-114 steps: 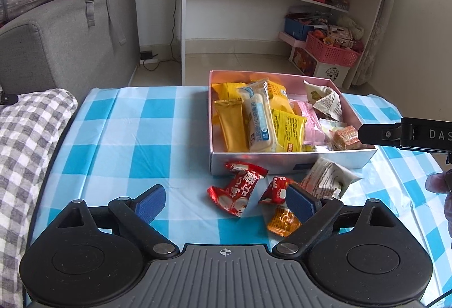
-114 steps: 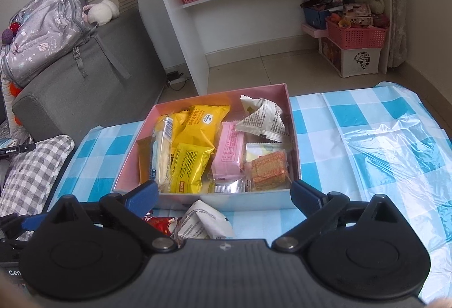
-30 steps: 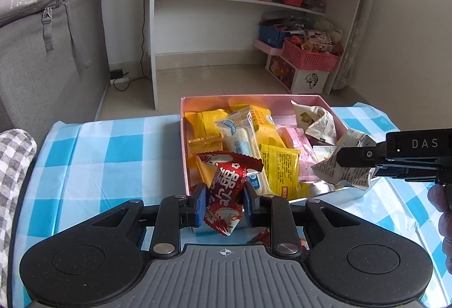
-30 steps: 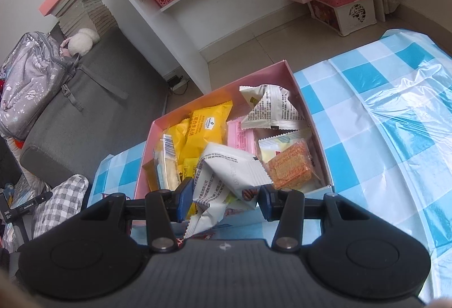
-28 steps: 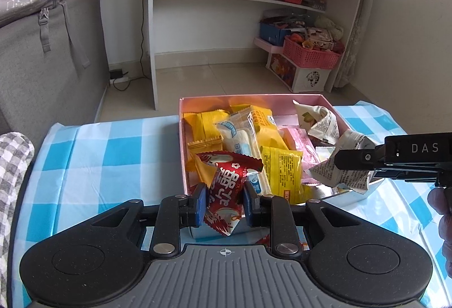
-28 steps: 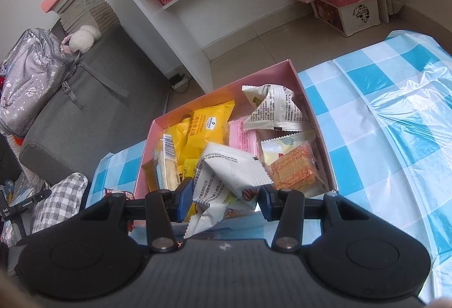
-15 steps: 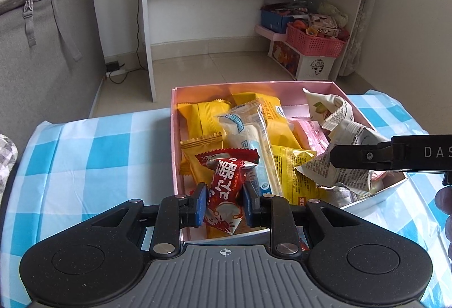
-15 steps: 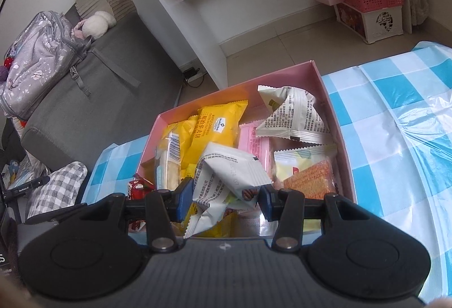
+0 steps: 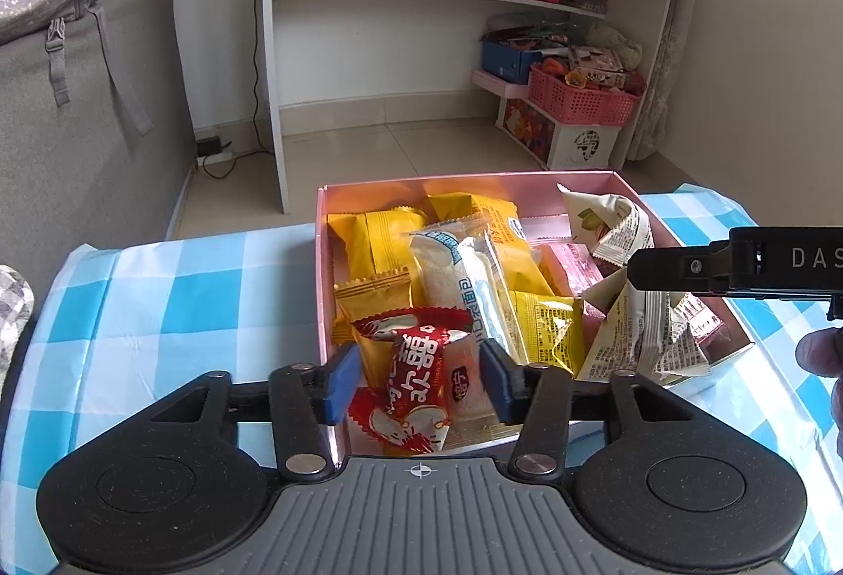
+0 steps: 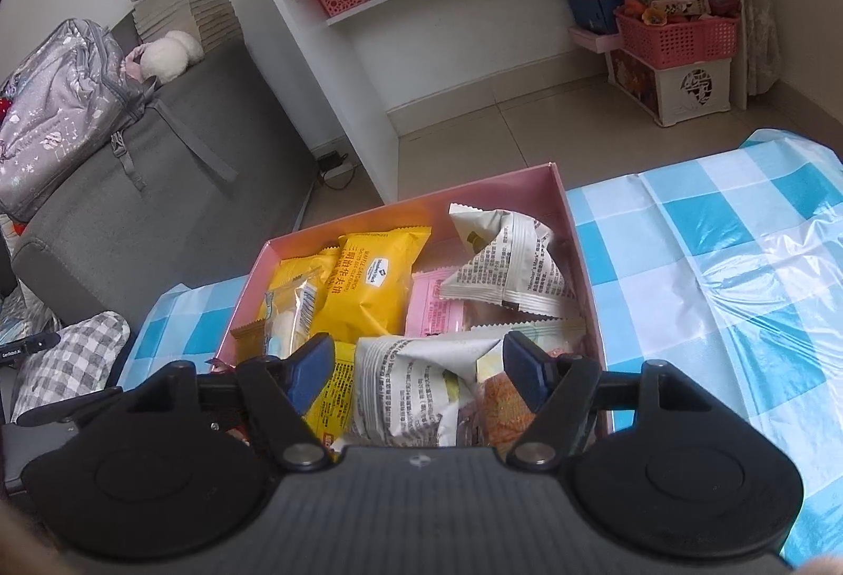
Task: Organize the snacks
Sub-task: 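Carry both snacks into the pink box and open both tools, then withdraw both tools from the box toward the last two snacks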
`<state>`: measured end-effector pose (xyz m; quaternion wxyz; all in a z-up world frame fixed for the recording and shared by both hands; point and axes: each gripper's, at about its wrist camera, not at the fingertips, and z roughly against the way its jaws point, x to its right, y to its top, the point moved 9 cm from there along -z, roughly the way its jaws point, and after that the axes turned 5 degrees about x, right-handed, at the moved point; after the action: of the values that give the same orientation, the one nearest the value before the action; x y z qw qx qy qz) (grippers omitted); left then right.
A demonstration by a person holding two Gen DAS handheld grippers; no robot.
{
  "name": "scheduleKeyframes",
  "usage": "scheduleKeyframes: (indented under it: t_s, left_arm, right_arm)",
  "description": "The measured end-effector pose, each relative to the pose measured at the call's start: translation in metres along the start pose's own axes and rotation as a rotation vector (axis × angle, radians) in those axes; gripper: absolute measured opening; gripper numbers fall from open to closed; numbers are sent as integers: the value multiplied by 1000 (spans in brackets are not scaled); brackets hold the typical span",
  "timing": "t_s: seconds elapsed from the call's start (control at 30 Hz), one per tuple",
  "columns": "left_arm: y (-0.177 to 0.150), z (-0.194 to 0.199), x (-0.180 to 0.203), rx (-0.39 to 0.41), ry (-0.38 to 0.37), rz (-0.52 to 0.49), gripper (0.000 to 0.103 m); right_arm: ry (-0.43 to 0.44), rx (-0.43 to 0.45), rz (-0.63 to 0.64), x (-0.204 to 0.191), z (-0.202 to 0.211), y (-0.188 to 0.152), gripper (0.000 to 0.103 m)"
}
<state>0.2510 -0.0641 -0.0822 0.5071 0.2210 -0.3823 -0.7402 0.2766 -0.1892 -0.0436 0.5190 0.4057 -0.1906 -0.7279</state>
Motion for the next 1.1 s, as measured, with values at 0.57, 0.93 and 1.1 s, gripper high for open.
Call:
scheduleKeyframes:
  t_s: [0.57, 0.93, 1.1]
  left_arm:
    - [-28, 38, 24, -64, -37, -11, 82]
    - [-59, 42, 38, -48, -39, 30, 87]
    - [-58, 39, 41, -14, -37, 64, 86]
  right_arm:
    - [-41, 1, 74, -6, 34, -4, 101]
    - [-108, -64, 108, 13, 49, -38, 103]
    - [-112, -94, 179, 15, 47, -49, 103]
